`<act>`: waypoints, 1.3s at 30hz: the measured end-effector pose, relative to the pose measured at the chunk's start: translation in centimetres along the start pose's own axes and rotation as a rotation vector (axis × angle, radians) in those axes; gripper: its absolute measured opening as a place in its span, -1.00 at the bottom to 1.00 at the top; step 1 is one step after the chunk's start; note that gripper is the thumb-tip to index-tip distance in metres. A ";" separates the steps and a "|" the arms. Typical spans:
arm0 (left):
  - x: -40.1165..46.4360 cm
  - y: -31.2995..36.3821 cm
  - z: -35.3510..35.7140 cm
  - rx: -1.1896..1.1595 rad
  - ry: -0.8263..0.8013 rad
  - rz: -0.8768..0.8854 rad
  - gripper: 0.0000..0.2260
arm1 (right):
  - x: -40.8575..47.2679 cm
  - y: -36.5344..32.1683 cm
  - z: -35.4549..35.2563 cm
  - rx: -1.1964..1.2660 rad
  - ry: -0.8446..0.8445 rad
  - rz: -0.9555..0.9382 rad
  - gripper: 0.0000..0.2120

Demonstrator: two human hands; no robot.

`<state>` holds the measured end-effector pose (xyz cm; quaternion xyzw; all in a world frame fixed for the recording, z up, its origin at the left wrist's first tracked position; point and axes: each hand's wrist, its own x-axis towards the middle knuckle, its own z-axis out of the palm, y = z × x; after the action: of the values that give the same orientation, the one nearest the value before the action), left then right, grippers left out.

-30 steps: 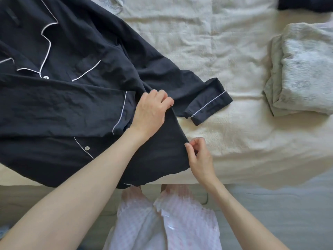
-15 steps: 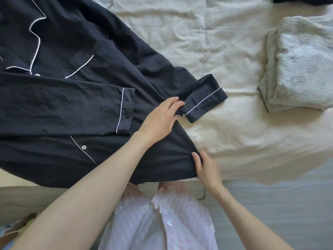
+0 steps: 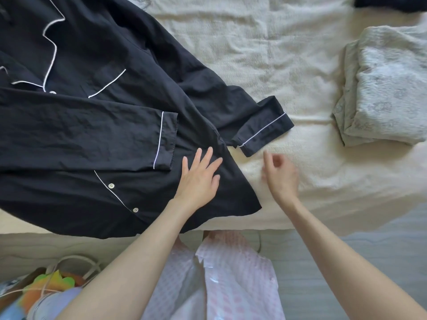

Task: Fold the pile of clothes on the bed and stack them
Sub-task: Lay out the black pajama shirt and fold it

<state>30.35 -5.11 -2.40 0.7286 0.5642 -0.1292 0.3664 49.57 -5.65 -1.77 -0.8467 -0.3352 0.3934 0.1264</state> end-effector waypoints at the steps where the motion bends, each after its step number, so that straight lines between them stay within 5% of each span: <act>1: 0.1 0.1 -0.4 -0.049 0.084 -0.002 -0.65 | 0.9 -1.4 0.1 0.214 -0.013 0.112 -0.66; 4: 1.2 1.1 -1.9 -0.260 0.271 0.002 -0.75 | 3.3 -4.9 0.1 0.705 -0.044 0.443 -0.83; 7: 3.5 3.5 -4.2 -0.782 0.124 -0.103 -0.61 | 3.4 -6.5 0.3 0.803 -0.013 0.442 -0.90; 13: 4.1 5.4 -9.0 -1.277 -0.030 -0.197 -0.54 | -1.1 -7.2 -0.9 0.264 0.059 -0.313 -0.93; 16: 1.7 3.6 -10.8 -1.323 -0.116 -0.108 -0.53 | -3.2 -8.6 -0.6 0.112 -0.060 -0.658 -0.81; 20: -1.1 0.3 -11.9 -1.385 0.172 -0.238 -0.80 | -5.4 -10.4 1.5 0.011 -0.333 -0.888 -0.70; 23: -2.5 -2.5 -12.0 -1.351 0.366 -0.481 -0.92 | -6.5 -10.5 3.0 0.084 -0.315 -0.708 -0.72; 26: -4.2 -5.5 -12.0 -1.420 0.423 -0.583 -0.88 | -6.4 -10.8 4.5 0.218 -0.279 -0.247 -0.83; 29: -6.3 -7.6 -12.0 -1.664 0.399 -0.485 -0.80 | -4.6 -12.0 6.6 0.519 -0.565 0.352 -0.66; 31: -7.4 -8.5 -11.9 -1.734 0.401 -0.430 -0.77 | -3.8 -13.3 8.2 0.674 -0.700 0.559 -0.46; 36: -8.9 -11.1 -12.6 -1.756 0.549 -0.367 -0.81 | -1.6 -17.3 10.1 1.293 -0.654 0.854 -0.68; 39: -10.6 -13.6 -12.7 -1.785 0.697 -0.438 -0.78 | -1.0 -19.1 9.8 1.380 -0.682 0.839 -0.67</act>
<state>11.50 -2.87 7.56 0.0606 0.6537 0.5015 0.5634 32.79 7.34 1.46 -0.4711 0.2969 0.7541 0.3482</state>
